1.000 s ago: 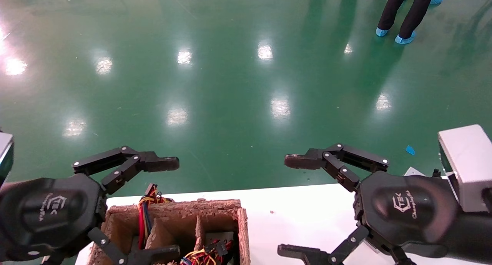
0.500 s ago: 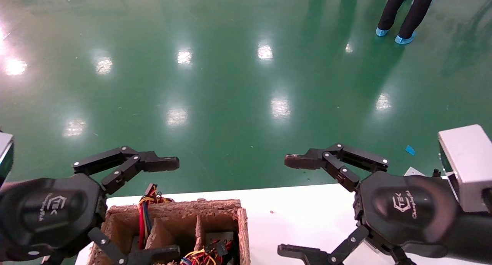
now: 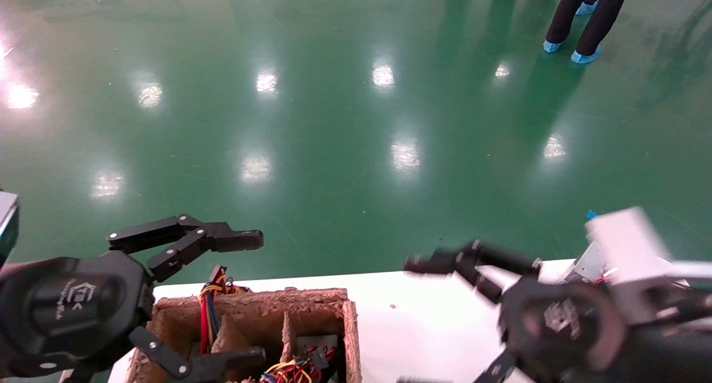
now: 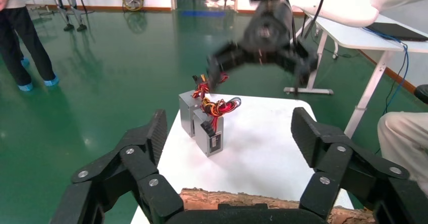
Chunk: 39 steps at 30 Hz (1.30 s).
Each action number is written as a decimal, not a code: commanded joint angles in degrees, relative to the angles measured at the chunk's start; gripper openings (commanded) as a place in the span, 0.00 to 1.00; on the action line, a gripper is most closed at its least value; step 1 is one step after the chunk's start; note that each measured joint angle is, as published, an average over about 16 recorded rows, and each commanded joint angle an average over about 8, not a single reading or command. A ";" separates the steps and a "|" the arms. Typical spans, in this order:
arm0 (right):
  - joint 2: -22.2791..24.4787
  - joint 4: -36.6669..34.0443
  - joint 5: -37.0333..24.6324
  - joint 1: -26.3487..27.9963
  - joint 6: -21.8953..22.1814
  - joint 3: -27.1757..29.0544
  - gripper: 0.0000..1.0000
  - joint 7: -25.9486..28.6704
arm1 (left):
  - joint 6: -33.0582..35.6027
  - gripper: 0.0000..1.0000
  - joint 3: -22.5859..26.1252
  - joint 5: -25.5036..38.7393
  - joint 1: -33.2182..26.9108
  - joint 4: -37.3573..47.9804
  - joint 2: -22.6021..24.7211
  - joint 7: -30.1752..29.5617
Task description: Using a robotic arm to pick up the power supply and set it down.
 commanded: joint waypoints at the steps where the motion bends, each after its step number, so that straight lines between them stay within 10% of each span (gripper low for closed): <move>1: -0.48 -0.76 -1.38 0.34 -1.06 -1.31 1.00 1.18 | 0.00 0.00 0.01 0.00 -0.01 0.01 0.00 0.00; 25: 1.33 5.10 2.68 7.66 -2.76 -33.57 1.00 -6.59 | -0.01 0.00 0.05 -0.03 -0.02 0.01 -0.01 0.03; 39: 4.24 4.92 1.69 12.54 -2.02 -45.92 0.83 -10.29 | -0.02 0.00 0.08 -0.05 -0.03 0.01 -0.02 0.04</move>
